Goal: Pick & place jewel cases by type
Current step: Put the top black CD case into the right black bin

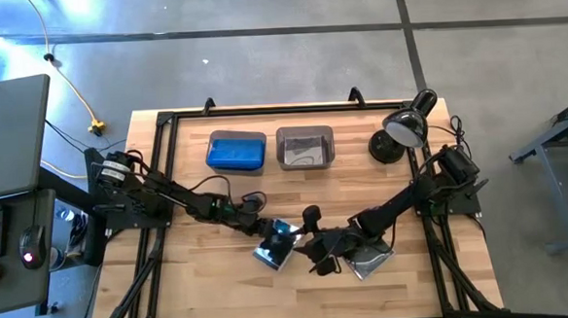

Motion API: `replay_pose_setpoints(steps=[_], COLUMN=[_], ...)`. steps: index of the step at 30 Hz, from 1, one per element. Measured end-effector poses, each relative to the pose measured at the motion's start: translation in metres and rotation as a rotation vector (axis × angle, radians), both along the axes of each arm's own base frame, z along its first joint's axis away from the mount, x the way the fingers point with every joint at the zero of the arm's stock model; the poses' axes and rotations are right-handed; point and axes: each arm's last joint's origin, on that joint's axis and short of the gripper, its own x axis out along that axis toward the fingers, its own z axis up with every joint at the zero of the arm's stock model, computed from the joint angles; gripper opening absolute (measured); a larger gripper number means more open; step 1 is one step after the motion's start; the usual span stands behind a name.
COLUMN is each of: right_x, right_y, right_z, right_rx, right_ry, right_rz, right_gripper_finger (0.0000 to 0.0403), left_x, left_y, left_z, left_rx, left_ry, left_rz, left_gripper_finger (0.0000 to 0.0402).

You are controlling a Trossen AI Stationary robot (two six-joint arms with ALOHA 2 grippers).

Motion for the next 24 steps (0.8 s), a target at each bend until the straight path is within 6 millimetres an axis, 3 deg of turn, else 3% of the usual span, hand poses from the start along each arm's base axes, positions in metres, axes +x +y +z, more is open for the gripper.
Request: replay_pose_setpoints(steps=[11,24], right_x=[-0.002,-0.002], right_y=[0.001,0.001], right_z=[-0.004,-0.005], right_rx=[0.005,0.050], right_ry=[0.039,0.043], right_rz=[0.027,0.020], right_gripper_finger=[0.0208,0.0208], left_x=[0.001,-0.003], left_y=[0.016,0.016], left_z=[0.005,0.005], left_rx=[0.195,0.532], left_ry=[-0.034,-0.123], left_rz=[-0.216,-0.564], left_gripper_finger=[0.0206,0.0206])
